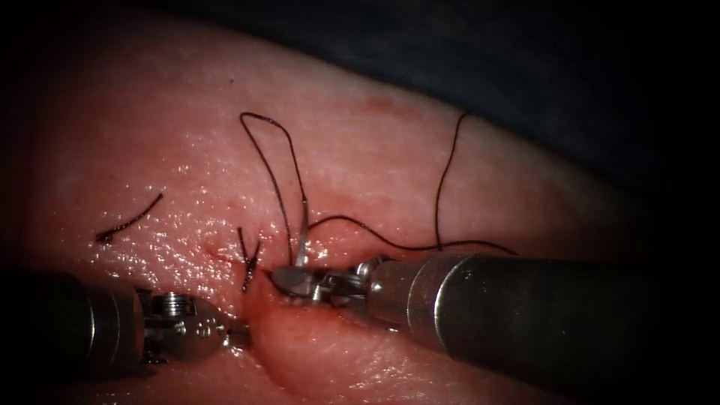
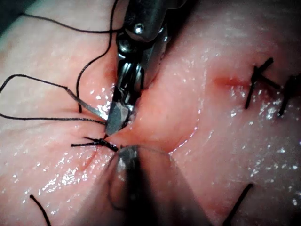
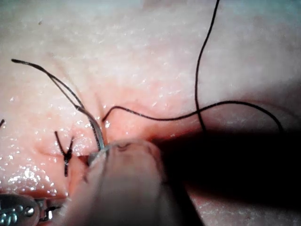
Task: Wound Closure
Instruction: With the right tool throw the needle through the bottom of the cut while the left gripper apposes.
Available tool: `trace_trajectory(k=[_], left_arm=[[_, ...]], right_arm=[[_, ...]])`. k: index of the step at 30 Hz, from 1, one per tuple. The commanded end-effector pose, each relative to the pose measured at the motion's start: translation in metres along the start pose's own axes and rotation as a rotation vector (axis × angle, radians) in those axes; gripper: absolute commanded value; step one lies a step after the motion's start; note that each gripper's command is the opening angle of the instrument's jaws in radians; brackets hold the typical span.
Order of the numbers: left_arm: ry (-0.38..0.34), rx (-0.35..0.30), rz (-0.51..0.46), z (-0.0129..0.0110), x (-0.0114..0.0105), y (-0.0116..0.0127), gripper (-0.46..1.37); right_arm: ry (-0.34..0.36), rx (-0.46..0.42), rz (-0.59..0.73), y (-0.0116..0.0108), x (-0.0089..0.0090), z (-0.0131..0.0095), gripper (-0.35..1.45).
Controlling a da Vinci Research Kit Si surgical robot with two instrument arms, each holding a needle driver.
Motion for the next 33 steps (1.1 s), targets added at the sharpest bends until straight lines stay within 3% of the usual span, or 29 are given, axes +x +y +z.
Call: trace_trajectory(k=[1, 9, 11, 12, 17, 18, 20, 22, 23, 24, 27, 33], left_arm=[[0.0, -0.008, 0.0, 0.0, 0.0, 0.0, -0.35], [0.0, -0.008, 0.0, 0.0, 0.0, 0.0, -0.35], [0.0, -0.008, 0.0, 0.0, 0.0, 0.0, -0.35], [0.0, -0.008, 0.0, 0.0, 0.0, 0.0, -0.35], [0.0, -0.008, 0.0, 0.0, 0.0, 0.0, -0.35], [0.0, -0.008, 0.0, 0.0, 0.0, 0.0, -0.35], [0.0, -0.008, 0.0, 0.0, 0.0, 0.0, -0.35], [0.0, -0.008, 0.0, 0.0, 0.0, 0.0, -0.35], [0.0, -0.008, 0.0, 0.0, 0.0, 0.0, -0.35], [0.0, -0.008, 0.0, 0.0, 0.0, 0.0, -0.35], [0.0, -0.008, 0.0, 0.0, 0.0, 0.0, -0.35], [0.0, -0.008, 0.0, 0.0, -0.0001, 0.0, -0.35]], right_arm=[[-0.006, -0.007, 0.012, 0.0001, -0.0002, -0.0001, -0.35], [-0.026, -0.026, 0.033, 0.0009, -0.0022, 0.0002, -0.35], [-0.025, -0.018, 0.038, 0.0006, -0.0019, 0.0, -0.35], [-0.031, 0.034, 0.046, 0.0002, -0.0012, -0.0002, -0.35], [0.031, 0.192, -0.207, -0.0011, 0.002, -0.001, -0.35], [0.049, 0.205, -0.299, -0.0012, 0.0029, -0.0011, -0.26], [0.069, 0.21, -0.391, -0.0012, 0.0043, -0.0011, 0.22], [0.081, 0.201, -0.467, -0.0012, 0.0051, -0.001, 0.44], [0.087, 0.196, -0.508, -0.0011, 0.0057, -0.0009, 0.7], [0.088, 0.194, -0.533, -0.0011, 0.0062, -0.0009, 0.82], [0.089, 0.187, -0.637, -0.0009, 0.0076, -0.001, 1.11], [0.094, 0.201, -0.733, -0.0009, 0.0093, -0.0017, 1.23]])
